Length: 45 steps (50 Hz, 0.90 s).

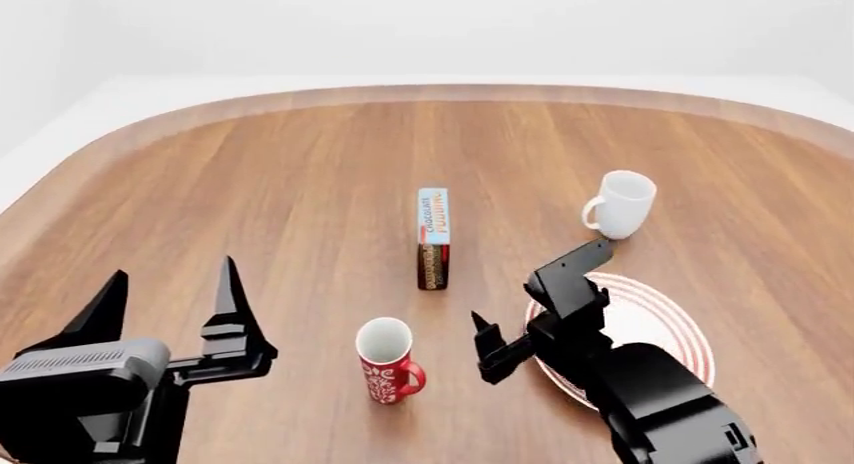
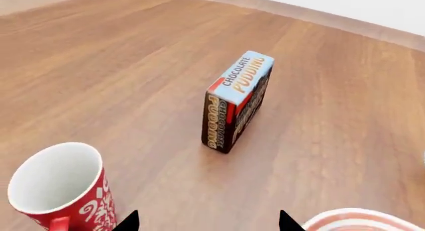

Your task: Pick up the red mug and put it on the plate

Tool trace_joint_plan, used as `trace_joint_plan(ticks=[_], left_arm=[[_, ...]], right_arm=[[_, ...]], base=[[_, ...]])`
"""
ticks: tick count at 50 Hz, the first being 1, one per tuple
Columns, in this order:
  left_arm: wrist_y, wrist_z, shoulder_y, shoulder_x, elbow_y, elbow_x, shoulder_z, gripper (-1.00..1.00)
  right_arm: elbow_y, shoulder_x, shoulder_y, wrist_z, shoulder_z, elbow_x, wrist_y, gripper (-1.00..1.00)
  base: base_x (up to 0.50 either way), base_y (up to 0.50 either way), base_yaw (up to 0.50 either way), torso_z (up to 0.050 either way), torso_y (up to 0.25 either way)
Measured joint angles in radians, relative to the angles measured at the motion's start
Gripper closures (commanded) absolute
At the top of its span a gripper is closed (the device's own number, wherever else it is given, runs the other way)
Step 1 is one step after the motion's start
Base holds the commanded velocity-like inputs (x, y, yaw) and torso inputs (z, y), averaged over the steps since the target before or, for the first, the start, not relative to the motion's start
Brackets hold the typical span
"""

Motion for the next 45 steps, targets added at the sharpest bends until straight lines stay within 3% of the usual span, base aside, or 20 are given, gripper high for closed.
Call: trace_joint_plan(ticks=[15,45], left_arm=[[-0.011,-0.016,-0.010,-0.010,0.006,-0.023,-0.005,-1.00],[-0.006,-0.032,-0.005,-0.025,0.016,-0.043,-0.005,-1.00]], right_arm=[[0.029,-0.028,0.040,-0.124,-0.138,-0.001,0.009,-1.00],[0.239,-0.100,0.090,-0.211,-0.233,-0.017,-0.088,-1.00]], base=[[0.00,0.00,0.00,0.000,0.000],[0.00,0.00,0.00,0.000,0.000]])
